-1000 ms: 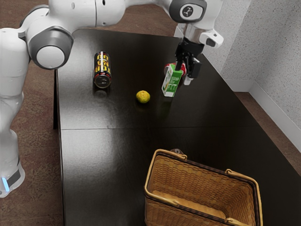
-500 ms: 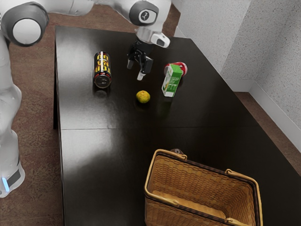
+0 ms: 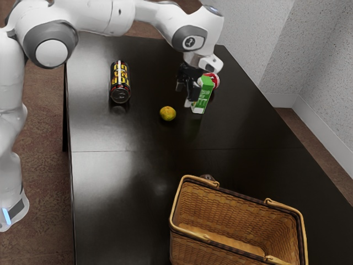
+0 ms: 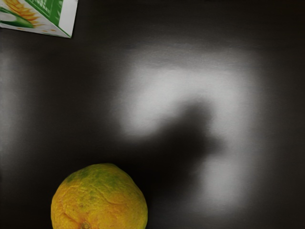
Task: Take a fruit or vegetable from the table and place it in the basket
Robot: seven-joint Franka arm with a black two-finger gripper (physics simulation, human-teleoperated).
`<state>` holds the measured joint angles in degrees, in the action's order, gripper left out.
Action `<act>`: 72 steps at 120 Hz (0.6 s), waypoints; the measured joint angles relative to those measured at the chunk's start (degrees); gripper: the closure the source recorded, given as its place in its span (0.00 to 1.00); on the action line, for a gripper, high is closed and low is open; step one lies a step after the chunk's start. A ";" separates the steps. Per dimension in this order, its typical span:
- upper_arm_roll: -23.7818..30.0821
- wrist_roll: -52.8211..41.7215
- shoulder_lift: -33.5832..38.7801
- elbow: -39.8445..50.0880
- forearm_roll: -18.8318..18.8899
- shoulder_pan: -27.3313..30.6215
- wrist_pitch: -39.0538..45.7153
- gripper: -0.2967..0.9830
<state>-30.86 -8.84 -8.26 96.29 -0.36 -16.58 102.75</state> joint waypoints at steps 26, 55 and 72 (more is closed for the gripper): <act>-0.22 -1.45 -1.35 0.62 -1.39 1.36 0.98 0.23; -0.42 -3.21 -2.77 4.61 -3.33 2.69 3.30 0.23; -0.50 -3.99 -2.77 6.59 -3.69 3.03 4.43 0.23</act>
<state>-31.36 -12.82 -11.03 102.88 -4.05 -13.55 107.18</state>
